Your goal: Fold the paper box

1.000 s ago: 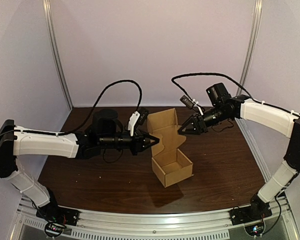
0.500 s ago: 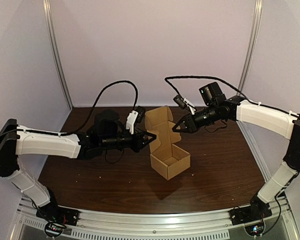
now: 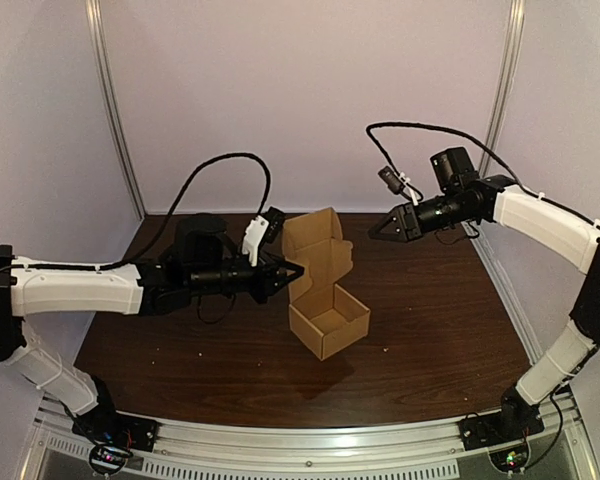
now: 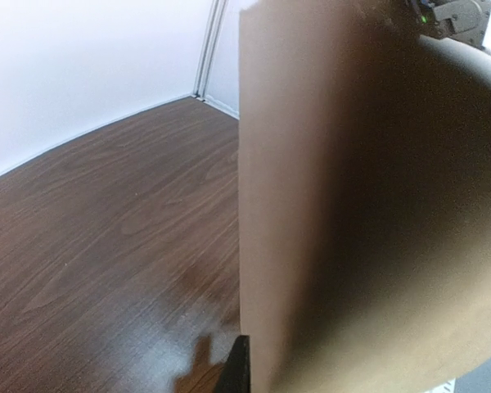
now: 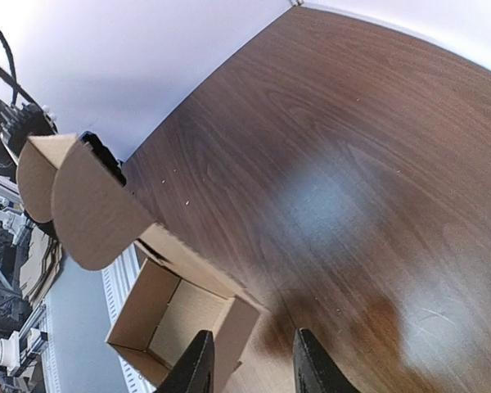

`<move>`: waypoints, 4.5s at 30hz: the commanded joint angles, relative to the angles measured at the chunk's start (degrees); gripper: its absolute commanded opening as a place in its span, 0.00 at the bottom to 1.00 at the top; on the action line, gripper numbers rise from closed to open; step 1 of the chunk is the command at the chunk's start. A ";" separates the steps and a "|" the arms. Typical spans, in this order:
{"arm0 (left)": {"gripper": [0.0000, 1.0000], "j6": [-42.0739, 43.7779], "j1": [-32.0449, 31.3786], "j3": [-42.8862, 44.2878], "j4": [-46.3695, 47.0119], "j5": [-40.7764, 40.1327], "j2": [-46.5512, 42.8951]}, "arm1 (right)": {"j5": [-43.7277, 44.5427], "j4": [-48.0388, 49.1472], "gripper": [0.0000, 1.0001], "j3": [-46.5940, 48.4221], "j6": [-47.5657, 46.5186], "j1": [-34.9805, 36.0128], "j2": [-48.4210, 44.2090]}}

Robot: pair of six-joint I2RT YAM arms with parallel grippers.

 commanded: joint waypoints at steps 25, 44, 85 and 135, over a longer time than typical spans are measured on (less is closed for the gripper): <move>0.00 1.60 1.52 0.37 2.90 6.70 -1.44 | -17.61 -7.90 0.40 -0.01 -19.41 5.95 5.20; 0.00 -7.93 4.11 -0.34 18.23 28.27 4.01 | -20.37 -7.31 0.38 2.05 -21.16 11.48 6.85; 0.00 -26.44 8.37 -11.21 53.40 22.78 9.29 | -17.36 0.33 0.22 -3.09 -12.35 13.89 8.86; 0.18 20.69 4.12 11.18 -28.84 21.52 11.33 | 19.49 -28.14 0.85 20.16 -46.14 16.04 4.48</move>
